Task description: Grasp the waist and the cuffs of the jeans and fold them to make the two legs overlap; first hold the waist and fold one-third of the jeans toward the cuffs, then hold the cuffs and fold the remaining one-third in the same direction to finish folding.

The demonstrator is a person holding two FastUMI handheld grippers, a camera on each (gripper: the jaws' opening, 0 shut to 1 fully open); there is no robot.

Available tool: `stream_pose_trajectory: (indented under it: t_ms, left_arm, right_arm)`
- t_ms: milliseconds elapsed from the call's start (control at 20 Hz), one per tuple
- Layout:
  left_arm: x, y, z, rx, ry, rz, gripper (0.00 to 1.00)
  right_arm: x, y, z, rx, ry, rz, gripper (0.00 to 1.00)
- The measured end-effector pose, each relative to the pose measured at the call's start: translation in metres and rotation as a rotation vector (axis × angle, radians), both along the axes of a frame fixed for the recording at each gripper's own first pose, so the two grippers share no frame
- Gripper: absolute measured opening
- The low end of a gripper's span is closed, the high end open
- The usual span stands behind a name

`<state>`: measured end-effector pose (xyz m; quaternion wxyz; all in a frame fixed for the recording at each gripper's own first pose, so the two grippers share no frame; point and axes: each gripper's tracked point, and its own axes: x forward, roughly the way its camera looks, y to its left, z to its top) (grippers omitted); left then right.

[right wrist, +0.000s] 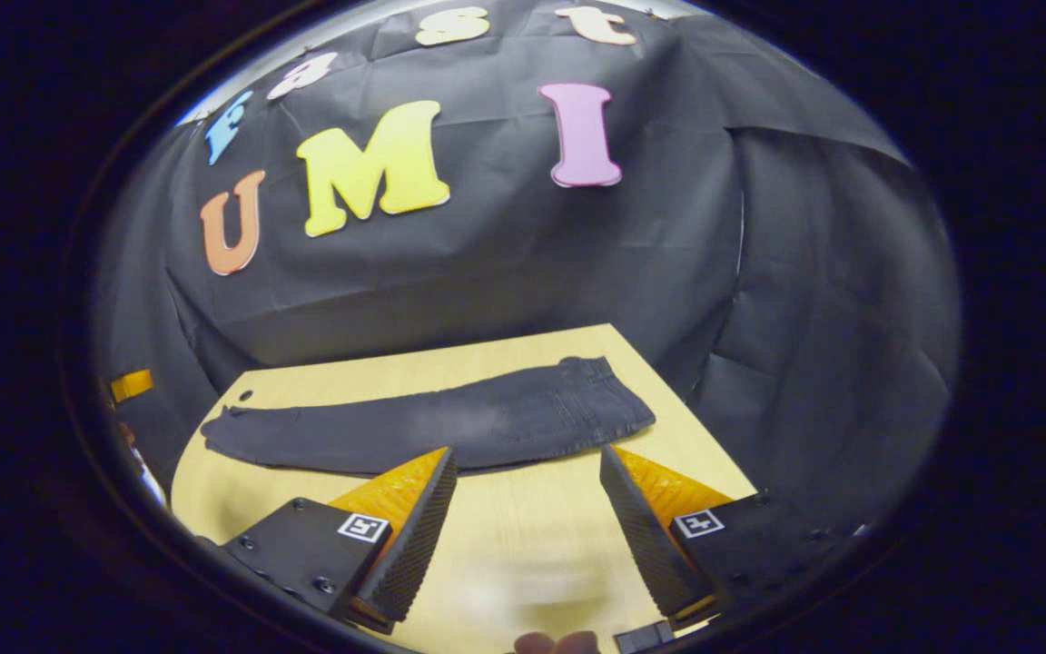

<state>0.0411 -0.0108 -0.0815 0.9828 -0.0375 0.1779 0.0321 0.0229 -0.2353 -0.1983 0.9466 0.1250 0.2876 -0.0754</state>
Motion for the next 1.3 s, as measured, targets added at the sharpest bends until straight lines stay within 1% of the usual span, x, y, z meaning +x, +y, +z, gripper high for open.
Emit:
stream_pose_trajectory:
  t_ms: [100,200,300,400,550,700,850,1000,1050,1200,1300]
  left_arm:
    - [-0.003,-0.006,0.003,0.010,-0.003,0.001,0.99]
    - [-0.007,-0.007,0.010,0.000,-0.009,0.018,0.99]
    - [-0.012,-0.010,0.013,-0.010,-0.007,0.030,0.99]
    - [-0.020,-0.013,0.007,-0.020,0.021,0.040,0.99]
    - [-0.032,-0.012,0.002,-0.037,0.053,0.064,0.99]
    - [-0.039,-0.007,-0.002,-0.035,0.081,0.090,0.99]
    - [-0.043,-0.003,-0.006,-0.046,0.104,0.116,0.99]
    - [-0.047,-0.001,-0.014,-0.062,0.141,0.140,0.99]
    - [-0.047,0.001,-0.015,-0.063,0.150,0.146,0.99]
    - [-0.046,0.003,-0.010,-0.060,0.153,0.155,0.99]
    - [-0.048,0.003,-0.008,-0.054,0.149,0.154,0.99]
  right_arm:
    - [0.007,-0.015,-0.015,0.034,0.019,-0.040,0.98]
    - [0.012,-0.032,-0.029,0.065,0.034,-0.084,0.98]
    - [0.033,-0.053,-0.051,0.107,0.047,-0.142,0.98]
    - [0.063,-0.075,-0.072,0.143,0.057,-0.192,0.98]
    - [0.102,-0.094,-0.104,0.218,0.075,-0.246,0.97]
    - [0.125,-0.112,-0.140,0.278,0.117,-0.313,0.98]
    - [0.140,-0.129,-0.158,0.349,0.115,-0.381,0.98]
    - [0.155,-0.132,-0.179,0.391,0.116,-0.403,0.97]
    - [0.161,-0.135,-0.178,0.381,0.091,-0.407,0.97]
    - [0.173,-0.134,-0.180,0.374,0.077,-0.387,0.98]
    - [0.173,-0.136,-0.180,0.376,0.066,-0.378,0.98]
